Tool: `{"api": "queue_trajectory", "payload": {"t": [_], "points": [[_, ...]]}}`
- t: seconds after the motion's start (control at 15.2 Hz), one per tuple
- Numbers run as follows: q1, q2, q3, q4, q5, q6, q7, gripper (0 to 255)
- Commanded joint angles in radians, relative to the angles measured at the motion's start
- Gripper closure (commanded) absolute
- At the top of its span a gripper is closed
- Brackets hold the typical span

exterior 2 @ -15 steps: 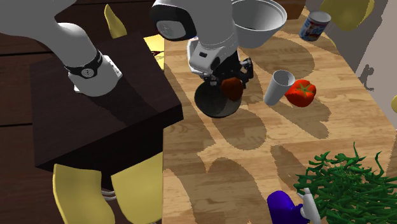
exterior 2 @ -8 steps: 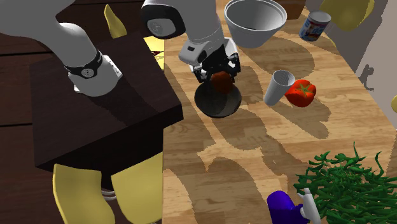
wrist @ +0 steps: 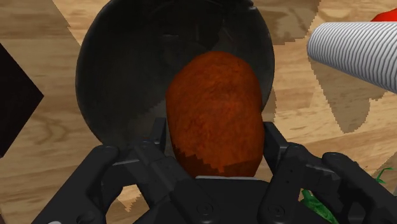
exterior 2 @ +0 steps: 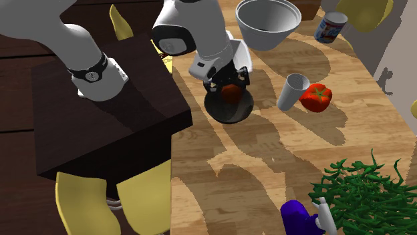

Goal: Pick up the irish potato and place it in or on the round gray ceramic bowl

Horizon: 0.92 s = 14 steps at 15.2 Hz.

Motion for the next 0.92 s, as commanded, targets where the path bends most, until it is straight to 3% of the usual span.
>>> {"api": "queue_trajectory", "payload": {"t": [0.0, 0.59, 0.66, 0.86], "points": [[0.016, 0.034, -0.016, 0.005, 0.000, 0.030, -0.001, 255], [0.024, 0.059, -0.024, 0.011, 0.002, 0.050, -0.003, 255], [0.024, 0.059, -0.024, 0.011, 0.002, 0.050, -0.003, 0], [0.024, 0.059, -0.024, 0.011, 0.002, 0.050, -0.003, 0]]}}
